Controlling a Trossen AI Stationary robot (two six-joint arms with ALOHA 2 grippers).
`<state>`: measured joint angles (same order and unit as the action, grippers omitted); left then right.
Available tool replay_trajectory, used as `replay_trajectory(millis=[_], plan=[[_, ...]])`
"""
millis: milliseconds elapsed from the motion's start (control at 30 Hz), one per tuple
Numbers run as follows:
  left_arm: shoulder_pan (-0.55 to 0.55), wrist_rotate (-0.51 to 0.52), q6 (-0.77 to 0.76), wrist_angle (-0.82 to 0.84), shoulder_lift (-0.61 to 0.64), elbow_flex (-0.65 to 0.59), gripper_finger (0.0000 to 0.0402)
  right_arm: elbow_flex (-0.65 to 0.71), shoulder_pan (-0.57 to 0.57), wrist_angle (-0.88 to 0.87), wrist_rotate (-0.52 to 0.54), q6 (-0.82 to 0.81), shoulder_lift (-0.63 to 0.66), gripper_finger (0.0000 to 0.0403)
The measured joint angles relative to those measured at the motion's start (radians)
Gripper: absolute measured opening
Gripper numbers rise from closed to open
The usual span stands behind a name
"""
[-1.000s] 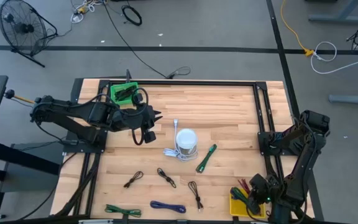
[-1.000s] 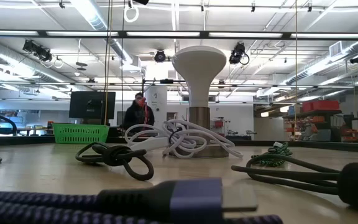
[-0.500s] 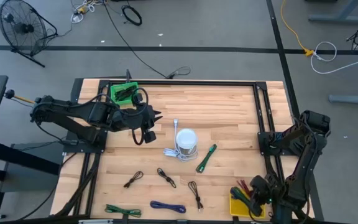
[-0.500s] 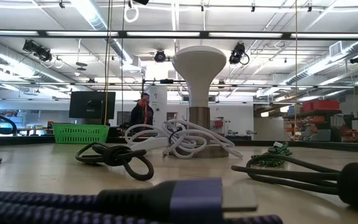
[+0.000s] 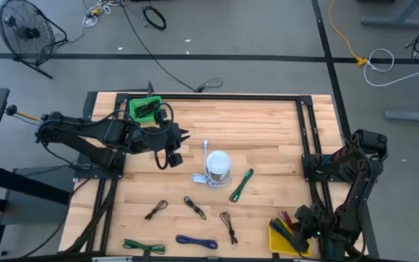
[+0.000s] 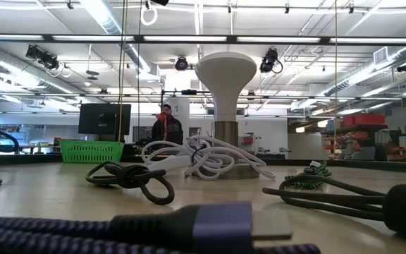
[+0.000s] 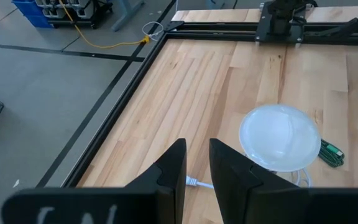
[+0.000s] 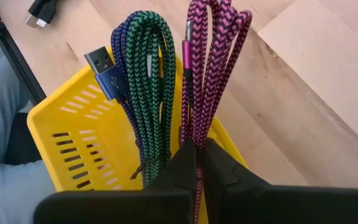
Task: Pick & Place USB Port
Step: Put the red black charger cable into the yellow basket
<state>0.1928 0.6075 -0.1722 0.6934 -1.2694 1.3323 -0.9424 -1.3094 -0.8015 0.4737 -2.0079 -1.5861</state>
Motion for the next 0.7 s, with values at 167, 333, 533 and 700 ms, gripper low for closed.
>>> replay_trajectory(millis=[167, 333, 533, 700], plan=[[0.0, 0.002, 0.0, 0.0, 0.0, 0.0, 0.0076, 0.0, 0.001, 0.014, -0.025, 0.0, 0.001, 0.0009], [0.0, 0.002, 0.0, 0.0, 0.0, 0.0, 0.0076, 0.0, 0.0, 0.025, -0.012, 0.004, 0.001, 0.0029], [0.0, 0.002, 0.0, -0.001, 0.0, 0.0, 0.0076, 0.0, 0.007, 0.011, 0.009, 0.003, 0.001, 0.006], [0.0, 0.002, -0.002, -0.001, 0.0, 0.0, 0.0076, 0.001, 0.008, -0.008, 0.013, -0.004, 0.001, 0.0099]])
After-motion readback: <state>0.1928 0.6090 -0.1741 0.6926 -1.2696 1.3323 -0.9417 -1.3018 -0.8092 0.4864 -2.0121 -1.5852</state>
